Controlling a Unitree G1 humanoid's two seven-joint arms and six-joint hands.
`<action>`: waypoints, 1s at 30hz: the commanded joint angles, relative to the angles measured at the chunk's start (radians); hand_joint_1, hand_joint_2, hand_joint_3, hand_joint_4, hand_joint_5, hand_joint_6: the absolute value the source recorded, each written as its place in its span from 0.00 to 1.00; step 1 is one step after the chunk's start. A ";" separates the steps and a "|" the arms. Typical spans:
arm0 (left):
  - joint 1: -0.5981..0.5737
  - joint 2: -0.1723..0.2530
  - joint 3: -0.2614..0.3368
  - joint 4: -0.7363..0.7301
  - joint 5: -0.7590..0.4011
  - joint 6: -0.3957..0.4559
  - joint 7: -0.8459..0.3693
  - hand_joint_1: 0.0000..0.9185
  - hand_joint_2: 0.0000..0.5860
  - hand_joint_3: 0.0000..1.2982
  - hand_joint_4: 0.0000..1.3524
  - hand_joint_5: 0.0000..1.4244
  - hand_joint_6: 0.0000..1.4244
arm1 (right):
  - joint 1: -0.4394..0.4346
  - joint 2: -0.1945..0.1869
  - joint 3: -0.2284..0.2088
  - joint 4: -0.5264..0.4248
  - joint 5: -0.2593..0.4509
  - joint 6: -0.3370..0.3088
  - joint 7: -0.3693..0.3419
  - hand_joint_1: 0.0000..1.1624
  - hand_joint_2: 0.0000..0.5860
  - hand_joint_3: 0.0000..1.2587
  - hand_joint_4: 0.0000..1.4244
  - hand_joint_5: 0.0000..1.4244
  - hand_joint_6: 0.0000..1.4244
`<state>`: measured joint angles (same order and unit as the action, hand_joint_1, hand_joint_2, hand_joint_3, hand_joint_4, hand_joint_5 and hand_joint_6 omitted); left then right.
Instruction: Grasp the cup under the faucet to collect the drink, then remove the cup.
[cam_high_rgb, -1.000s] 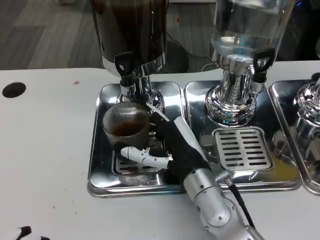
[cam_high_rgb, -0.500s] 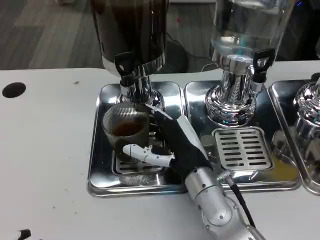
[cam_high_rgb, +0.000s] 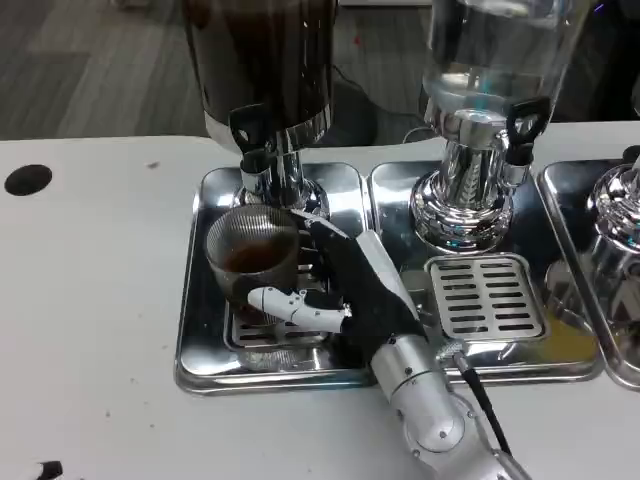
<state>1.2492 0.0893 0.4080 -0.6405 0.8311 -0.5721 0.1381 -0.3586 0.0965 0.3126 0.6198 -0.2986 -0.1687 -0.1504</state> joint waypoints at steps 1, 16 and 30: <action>0.004 -0.001 -0.001 -0.005 -0.003 0.004 -0.007 0.00 0.25 0.27 0.13 0.19 0.36 | 0.002 0.023 0.002 0.007 -0.008 -0.003 -0.017 0.60 0.21 0.17 0.20 0.21 0.11; 0.001 -0.001 -0.010 0.008 0.001 0.006 -0.008 0.00 0.25 0.28 0.14 0.20 0.36 | 0.007 0.031 0.008 0.020 -0.003 -0.025 -0.039 0.60 0.21 0.21 0.23 0.24 0.14; -0.014 0.000 -0.060 -0.010 0.036 0.036 -0.021 0.00 0.25 0.28 0.14 0.20 0.36 | 0.034 -0.005 -0.023 -0.024 0.021 -0.042 -0.021 0.60 0.21 0.21 0.24 0.25 0.15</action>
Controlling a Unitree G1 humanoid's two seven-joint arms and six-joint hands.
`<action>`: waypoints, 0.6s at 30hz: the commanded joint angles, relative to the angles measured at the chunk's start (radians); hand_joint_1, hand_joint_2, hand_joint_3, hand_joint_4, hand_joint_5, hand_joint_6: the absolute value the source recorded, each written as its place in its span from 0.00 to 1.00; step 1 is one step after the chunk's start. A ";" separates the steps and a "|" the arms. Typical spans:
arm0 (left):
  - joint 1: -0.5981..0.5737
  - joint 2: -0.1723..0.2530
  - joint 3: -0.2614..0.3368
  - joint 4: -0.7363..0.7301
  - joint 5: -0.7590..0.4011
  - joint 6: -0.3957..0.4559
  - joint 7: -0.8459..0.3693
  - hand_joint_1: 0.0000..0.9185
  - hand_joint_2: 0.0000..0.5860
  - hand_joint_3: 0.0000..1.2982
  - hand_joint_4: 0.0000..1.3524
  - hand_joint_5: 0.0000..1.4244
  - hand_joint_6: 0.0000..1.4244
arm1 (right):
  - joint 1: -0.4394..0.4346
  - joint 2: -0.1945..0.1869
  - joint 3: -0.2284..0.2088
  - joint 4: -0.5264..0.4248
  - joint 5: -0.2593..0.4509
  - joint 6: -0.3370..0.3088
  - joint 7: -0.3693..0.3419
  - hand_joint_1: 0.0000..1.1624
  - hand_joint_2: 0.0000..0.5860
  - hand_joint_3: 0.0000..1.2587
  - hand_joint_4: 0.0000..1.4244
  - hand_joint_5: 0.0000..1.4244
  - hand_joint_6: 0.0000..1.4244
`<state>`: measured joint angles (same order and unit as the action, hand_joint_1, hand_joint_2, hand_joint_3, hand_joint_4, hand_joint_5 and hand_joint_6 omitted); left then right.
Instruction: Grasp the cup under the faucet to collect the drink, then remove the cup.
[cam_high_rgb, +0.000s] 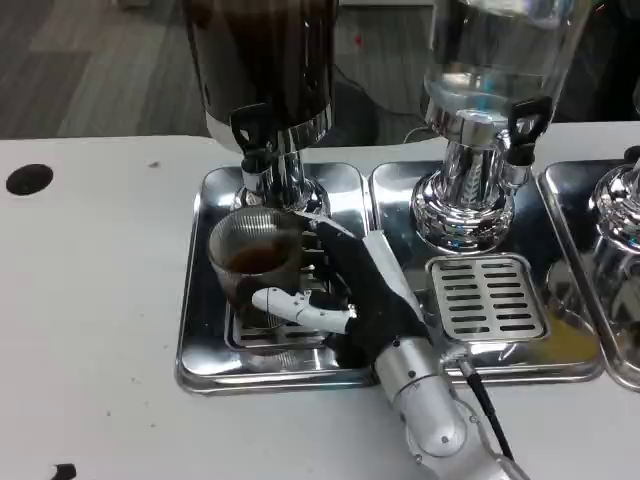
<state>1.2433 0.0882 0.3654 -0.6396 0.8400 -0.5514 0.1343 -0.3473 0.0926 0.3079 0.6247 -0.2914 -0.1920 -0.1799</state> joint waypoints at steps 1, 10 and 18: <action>-0.012 0.002 -0.022 -0.014 0.030 0.020 -0.019 0.00 0.25 0.28 0.14 0.20 0.36 | 0.025 -0.005 -0.020 -0.037 0.013 -0.019 0.011 0.60 0.21 0.21 0.24 0.25 0.15; -0.028 0.009 -0.049 -0.023 0.047 0.044 -0.035 0.00 0.26 0.27 0.15 0.20 0.36 | 0.053 -0.029 -0.043 -0.081 0.016 -0.013 0.038 0.60 0.21 0.22 0.24 0.26 0.15; -0.037 0.020 -0.046 -0.035 0.035 0.061 -0.047 0.00 0.26 0.27 0.15 0.20 0.36 | 0.067 -0.043 -0.058 -0.094 0.019 -0.013 0.056 0.60 0.21 0.22 0.24 0.26 0.15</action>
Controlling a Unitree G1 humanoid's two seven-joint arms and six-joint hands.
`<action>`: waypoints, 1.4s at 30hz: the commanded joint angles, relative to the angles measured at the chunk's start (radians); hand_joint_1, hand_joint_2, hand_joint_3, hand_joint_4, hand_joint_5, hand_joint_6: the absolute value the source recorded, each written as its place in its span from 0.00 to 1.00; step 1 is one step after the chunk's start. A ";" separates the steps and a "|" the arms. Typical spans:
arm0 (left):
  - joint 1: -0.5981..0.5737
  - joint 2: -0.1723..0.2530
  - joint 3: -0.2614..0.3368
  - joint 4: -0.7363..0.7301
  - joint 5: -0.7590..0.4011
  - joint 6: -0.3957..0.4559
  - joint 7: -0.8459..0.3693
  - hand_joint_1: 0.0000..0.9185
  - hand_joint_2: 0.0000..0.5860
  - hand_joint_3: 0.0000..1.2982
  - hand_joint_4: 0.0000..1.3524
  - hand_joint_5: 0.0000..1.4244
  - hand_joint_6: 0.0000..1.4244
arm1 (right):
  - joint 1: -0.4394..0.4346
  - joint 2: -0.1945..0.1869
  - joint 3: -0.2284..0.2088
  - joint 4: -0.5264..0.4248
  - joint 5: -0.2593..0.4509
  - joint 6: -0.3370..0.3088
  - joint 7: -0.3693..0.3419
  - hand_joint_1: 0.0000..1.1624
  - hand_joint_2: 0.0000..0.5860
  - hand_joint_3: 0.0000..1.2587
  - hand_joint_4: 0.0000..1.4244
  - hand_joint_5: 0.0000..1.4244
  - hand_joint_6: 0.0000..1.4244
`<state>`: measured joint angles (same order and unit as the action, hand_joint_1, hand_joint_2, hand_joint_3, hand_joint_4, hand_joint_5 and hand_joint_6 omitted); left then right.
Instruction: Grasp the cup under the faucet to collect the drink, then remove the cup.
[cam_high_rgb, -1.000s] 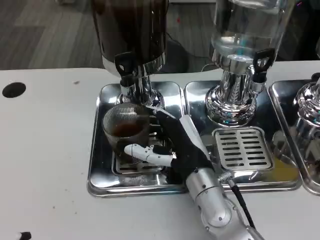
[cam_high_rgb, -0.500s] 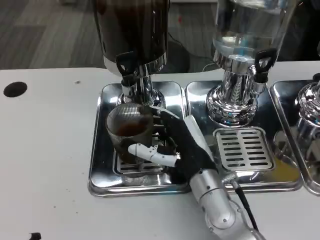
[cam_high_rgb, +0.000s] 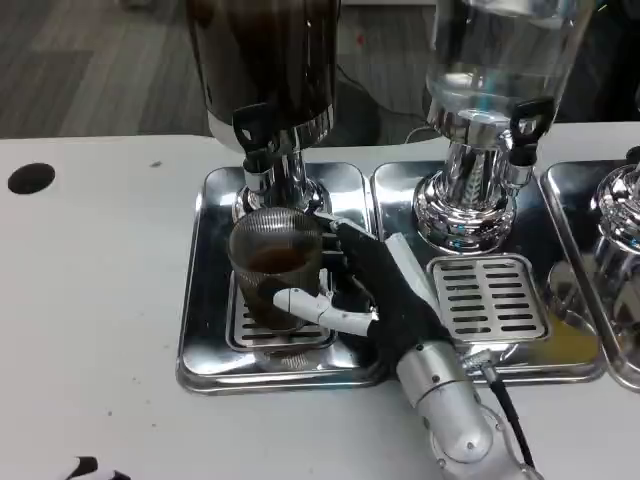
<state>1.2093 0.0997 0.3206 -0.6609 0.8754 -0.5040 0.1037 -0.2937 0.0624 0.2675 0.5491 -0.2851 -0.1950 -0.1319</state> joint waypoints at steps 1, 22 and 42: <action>-0.004 0.010 -0.001 -0.015 -0.002 0.016 -0.018 0.00 0.26 0.27 0.15 0.20 0.36 | 0.015 -0.014 -0.020 -0.018 0.012 -0.010 0.011 0.60 0.21 0.22 0.24 0.26 0.15; -0.033 0.019 -0.014 -0.024 -0.002 0.047 -0.048 0.00 0.25 0.27 0.15 0.20 0.36 | 0.043 -0.040 -0.026 -0.025 0.017 -0.033 0.049 0.61 0.19 0.22 0.24 0.26 0.15; -0.085 0.037 -0.046 -0.022 0.004 0.094 -0.092 0.00 0.24 0.26 0.14 0.20 0.36 | 0.050 -0.053 -0.044 -0.026 0.023 -0.043 0.071 0.61 0.19 0.22 0.24 0.26 0.15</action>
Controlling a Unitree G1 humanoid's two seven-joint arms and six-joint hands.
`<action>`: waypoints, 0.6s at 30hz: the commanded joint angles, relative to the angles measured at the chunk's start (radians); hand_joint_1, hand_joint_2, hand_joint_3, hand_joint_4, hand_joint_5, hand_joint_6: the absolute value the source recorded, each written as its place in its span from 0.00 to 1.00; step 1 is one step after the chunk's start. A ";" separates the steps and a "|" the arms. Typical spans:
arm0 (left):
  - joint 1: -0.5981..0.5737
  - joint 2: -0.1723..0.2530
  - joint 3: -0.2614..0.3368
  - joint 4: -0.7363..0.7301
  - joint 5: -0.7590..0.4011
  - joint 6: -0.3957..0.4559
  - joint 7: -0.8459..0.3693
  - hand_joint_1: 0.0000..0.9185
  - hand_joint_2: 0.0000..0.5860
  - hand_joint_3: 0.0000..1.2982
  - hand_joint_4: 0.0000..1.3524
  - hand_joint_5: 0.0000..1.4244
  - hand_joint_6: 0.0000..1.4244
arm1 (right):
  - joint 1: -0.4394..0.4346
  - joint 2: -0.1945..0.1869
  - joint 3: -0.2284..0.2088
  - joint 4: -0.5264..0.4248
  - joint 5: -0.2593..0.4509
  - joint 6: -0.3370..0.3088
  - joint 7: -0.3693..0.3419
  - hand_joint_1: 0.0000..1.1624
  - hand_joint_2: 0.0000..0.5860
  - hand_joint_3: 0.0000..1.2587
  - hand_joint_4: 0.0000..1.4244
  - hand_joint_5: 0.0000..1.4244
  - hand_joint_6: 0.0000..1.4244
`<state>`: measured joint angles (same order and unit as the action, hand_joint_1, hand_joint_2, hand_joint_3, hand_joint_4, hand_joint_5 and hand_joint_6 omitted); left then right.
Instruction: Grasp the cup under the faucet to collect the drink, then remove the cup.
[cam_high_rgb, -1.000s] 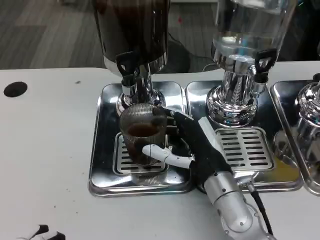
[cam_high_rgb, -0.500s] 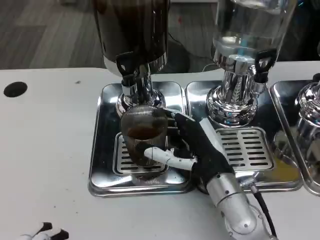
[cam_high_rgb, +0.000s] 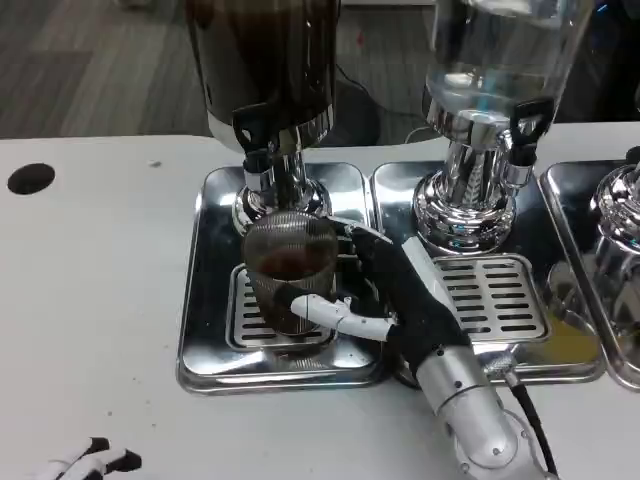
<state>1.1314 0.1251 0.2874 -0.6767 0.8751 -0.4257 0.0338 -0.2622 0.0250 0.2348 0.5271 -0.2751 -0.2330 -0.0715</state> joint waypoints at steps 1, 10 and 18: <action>-0.009 0.013 -0.014 -0.007 0.003 0.018 -0.024 0.00 0.24 0.26 0.14 0.20 0.36 | 0.019 -0.017 -0.011 -0.005 0.012 -0.005 0.012 0.61 0.19 0.22 0.24 0.26 0.15; -0.016 0.021 -0.020 -0.015 0.003 0.035 -0.028 0.00 0.24 0.26 0.14 0.20 0.36 | 0.017 -0.026 -0.003 -0.007 0.001 -0.006 0.030 0.62 0.20 0.19 0.20 0.24 0.11; -0.022 0.030 -0.023 -0.017 0.005 0.048 -0.034 0.00 0.24 0.26 0.14 0.20 0.36 | 0.010 -0.034 0.006 -0.007 0.008 -0.019 0.059 0.62 0.20 0.09 0.07 0.15 0.06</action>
<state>1.1104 0.1457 0.2680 -0.6846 0.8746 -0.3892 0.0161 -0.2609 -0.0020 0.2426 0.5211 -0.2770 -0.2436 -0.0247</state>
